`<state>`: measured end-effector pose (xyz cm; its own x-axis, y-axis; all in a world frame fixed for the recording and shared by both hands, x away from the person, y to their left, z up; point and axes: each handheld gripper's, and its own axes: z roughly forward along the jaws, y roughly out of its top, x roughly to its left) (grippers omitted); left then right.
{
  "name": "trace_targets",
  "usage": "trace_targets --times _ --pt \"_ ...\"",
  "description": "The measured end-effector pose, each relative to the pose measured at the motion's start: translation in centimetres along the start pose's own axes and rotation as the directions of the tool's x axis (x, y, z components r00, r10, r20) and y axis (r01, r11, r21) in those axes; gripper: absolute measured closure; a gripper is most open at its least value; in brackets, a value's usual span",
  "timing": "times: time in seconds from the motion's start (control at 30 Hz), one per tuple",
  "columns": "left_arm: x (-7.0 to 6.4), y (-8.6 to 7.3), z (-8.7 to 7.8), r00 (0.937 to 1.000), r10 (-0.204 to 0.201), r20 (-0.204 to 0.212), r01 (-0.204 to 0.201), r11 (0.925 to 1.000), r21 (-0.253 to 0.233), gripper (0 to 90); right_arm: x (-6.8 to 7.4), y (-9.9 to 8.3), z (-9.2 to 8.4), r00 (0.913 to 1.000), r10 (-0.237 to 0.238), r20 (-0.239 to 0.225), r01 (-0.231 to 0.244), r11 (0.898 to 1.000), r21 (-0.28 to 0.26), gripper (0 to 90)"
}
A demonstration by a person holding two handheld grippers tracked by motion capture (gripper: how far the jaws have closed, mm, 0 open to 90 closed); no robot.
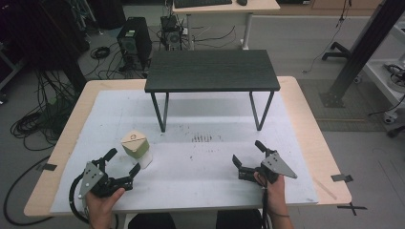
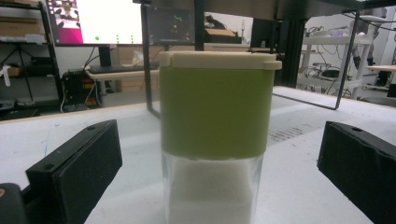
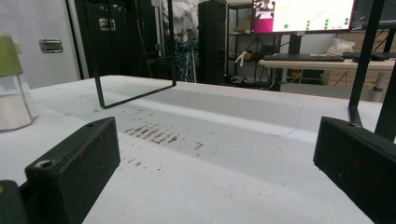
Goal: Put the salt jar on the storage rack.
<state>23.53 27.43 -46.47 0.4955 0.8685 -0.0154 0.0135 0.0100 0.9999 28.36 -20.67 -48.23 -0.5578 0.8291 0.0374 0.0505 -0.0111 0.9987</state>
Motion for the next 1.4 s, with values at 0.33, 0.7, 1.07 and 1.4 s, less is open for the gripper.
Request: trace_targets --times 0.33,0.7,1.07,1.4 --pt "-0.2 0.0 0.8 1.0 0.0 -0.003 0.0 1.0 0.002 0.3 0.0 0.0 0.0 1.0 0.001 -0.001 -0.001 1.0 -0.001 0.1" --pt "-0.3 0.0 1.7 1.0 0.002 -0.009 -0.002 1.0 0.005 0.4 0.0 0.0 0.0 1.0 0.001 -0.001 -0.001 1.0 -0.002 0.1" --pt "-0.3 0.0 2.7 1.0 -0.001 -0.007 0.001 1.0 0.008 0.5 0.0 0.0 0.0 1.0 0.001 0.0 -0.001 1.0 -0.003 0.1" --pt "-0.2 0.0 3.4 1.0 -0.002 -0.005 0.002 0.9999 0.01 0.5 0.0 0.0 0.0 1.0 0.0 0.0 0.0 1.0 -0.003 0.1"
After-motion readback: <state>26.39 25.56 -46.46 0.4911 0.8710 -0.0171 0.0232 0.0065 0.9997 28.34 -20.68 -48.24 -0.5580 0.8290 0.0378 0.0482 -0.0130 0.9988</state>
